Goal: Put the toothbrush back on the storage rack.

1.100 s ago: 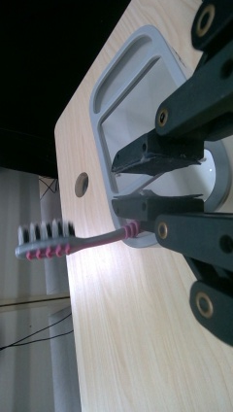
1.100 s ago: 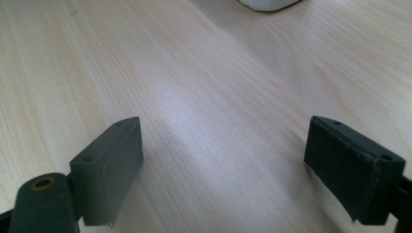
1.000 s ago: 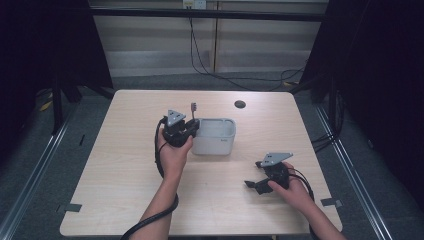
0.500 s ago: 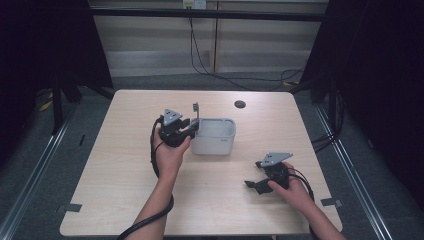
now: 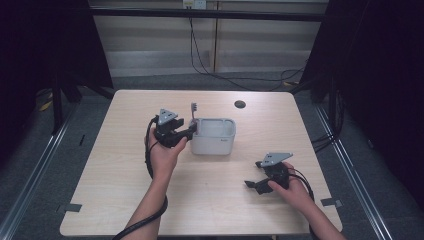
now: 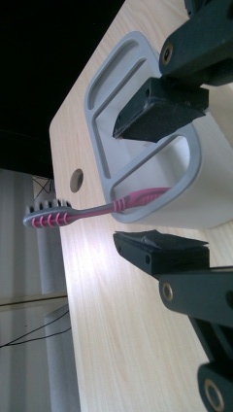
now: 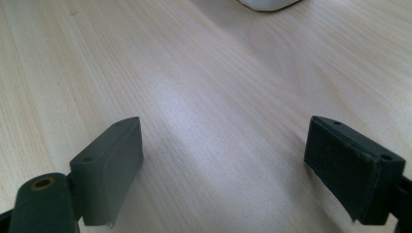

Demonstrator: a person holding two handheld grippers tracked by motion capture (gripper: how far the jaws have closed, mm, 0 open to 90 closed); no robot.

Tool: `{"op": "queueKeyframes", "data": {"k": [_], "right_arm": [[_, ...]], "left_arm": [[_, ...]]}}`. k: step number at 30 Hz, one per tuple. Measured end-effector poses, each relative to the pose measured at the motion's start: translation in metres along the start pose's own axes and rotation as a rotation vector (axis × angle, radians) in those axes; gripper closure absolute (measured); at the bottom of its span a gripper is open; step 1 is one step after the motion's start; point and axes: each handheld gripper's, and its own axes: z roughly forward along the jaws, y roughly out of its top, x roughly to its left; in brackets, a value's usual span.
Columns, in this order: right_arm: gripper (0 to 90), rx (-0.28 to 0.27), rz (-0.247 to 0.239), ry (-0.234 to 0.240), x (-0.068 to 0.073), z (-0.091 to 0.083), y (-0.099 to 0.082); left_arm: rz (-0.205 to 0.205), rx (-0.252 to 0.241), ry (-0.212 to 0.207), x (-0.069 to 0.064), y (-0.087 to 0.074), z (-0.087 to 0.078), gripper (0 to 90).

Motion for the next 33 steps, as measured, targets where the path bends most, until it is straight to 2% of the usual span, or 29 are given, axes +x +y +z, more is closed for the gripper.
{"op": "queueKeyframes", "data": {"k": [4,7,10,22,28,30,33], "right_arm": [[13.6,0.000,0.000,-0.001,0.000,0.000,0.000],[13.6,0.000,0.000,-0.001,0.000,0.000,0.000],[13.6,0.000,0.000,-0.001,0.000,0.000,0.000],[13.6,0.000,0.000,0.000,0.000,0.000,0.000],[13.6,0.000,0.000,0.000,0.000,0.000,0.000],[13.6,0.000,0.000,0.000,0.000,0.000,0.000],[13.6,0.000,0.000,0.000,0.000,0.000,0.000]], "left_arm": [[0.020,-0.009,-0.013,0.005,-0.002,-0.004,40.8],[0.015,-0.007,-0.011,0.007,-0.003,-0.006,38.2],[0.001,0.012,-0.017,0.010,-0.004,-0.008,35.9],[0.008,0.055,-0.027,0.018,-0.012,-0.014,28.5],[0.005,0.059,-0.029,0.021,-0.015,-0.017,25.7],[0.017,0.066,-0.033,0.021,-0.017,-0.017,25.3],[0.006,0.077,-0.045,0.023,-0.020,-0.017,22.7]]}}
